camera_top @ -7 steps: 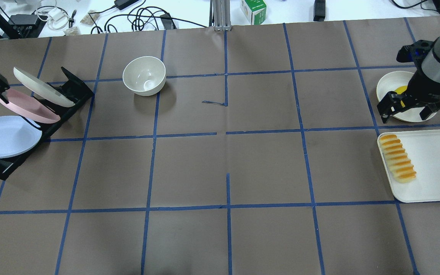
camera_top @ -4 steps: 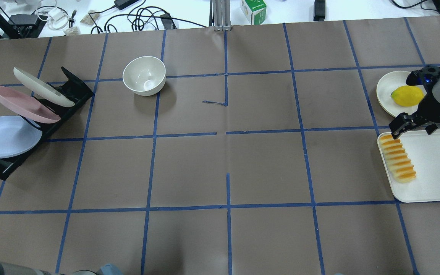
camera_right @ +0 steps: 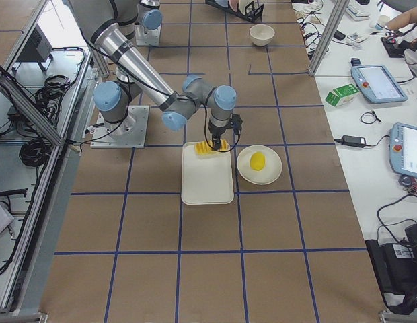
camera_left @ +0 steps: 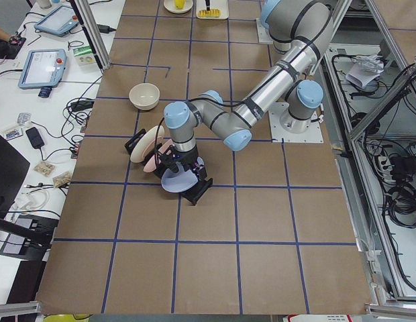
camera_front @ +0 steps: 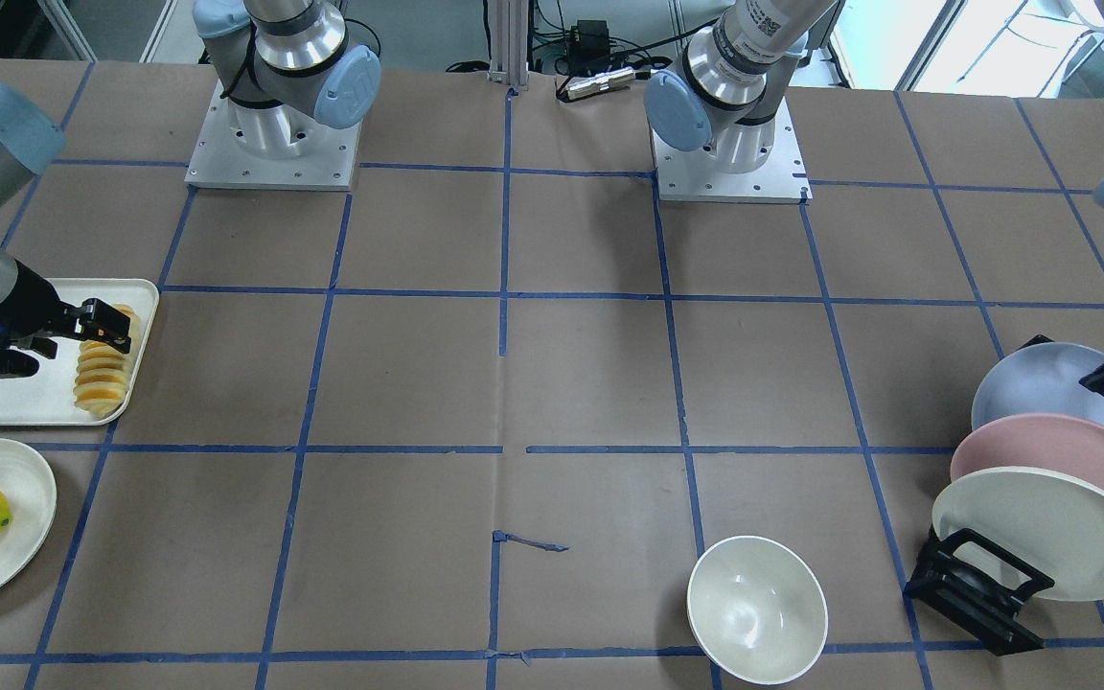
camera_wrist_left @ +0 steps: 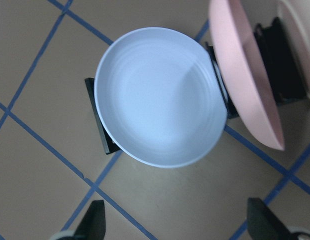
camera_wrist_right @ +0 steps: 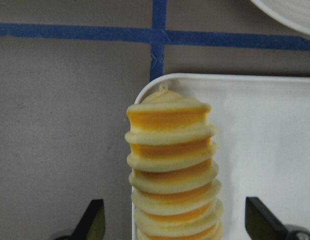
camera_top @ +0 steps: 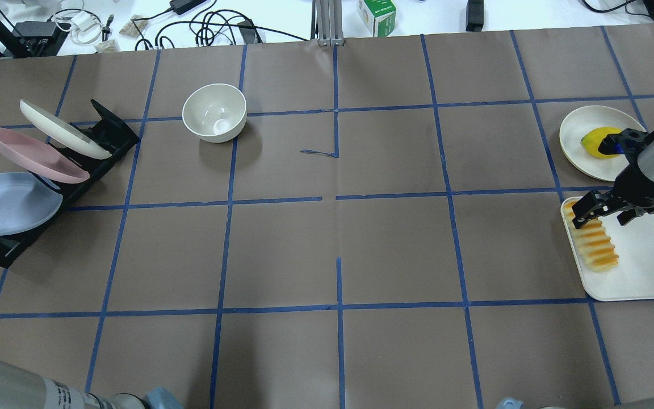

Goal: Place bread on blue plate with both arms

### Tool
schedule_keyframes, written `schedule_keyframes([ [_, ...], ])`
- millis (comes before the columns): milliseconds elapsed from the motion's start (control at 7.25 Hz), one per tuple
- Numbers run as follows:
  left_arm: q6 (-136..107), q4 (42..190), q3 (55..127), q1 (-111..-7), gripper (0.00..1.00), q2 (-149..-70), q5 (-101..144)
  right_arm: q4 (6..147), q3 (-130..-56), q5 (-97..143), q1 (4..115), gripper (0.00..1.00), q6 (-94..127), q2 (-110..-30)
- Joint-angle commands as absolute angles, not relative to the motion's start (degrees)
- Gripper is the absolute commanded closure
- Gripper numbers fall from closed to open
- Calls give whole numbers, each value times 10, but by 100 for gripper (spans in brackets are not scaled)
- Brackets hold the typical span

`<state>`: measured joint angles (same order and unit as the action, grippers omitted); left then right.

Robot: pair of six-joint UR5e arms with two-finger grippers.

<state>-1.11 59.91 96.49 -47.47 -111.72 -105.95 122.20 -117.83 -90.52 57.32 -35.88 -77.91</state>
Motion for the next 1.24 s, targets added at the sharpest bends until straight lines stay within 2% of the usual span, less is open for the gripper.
schedule_keyframes([
  [0, -10, 599, 966, -469, 65, -1128, -1059, 1235, -1177, -904, 568, 0, -367, -753],
  [138, -10, 599, 965, -468, 96, -1127, -1061, 1235, -1177, -904, 568, 8, -367, -751],
  [276, -4, 600, 965, -468, 100, -1125, -1074, 1235, -1179, -904, 568, 29, -367, -748],
  [414, 22, 606, 962, -462, 100, -1123, -1113, 1235, -1176, -905, 568, 61, -367, -744],
  [552, 66, 610, 960, -457, 100, -1114, -1118, 1233, -1174, -906, 568, 84, -363, -742],
  [690, 123, 615, 959, -450, 100, -1108, -1118, 1230, -1172, -909, 568, 100, -362, -743],
  [966, 187, 681, 954, -439, 100, -1081, -1114, 1223, -1158, -911, 568, 100, -358, -752],
  [1103, 280, 730, 954, -446, 100, -1063, -1108, 1172, -1118, -912, 569, 100, -357, -758],
])
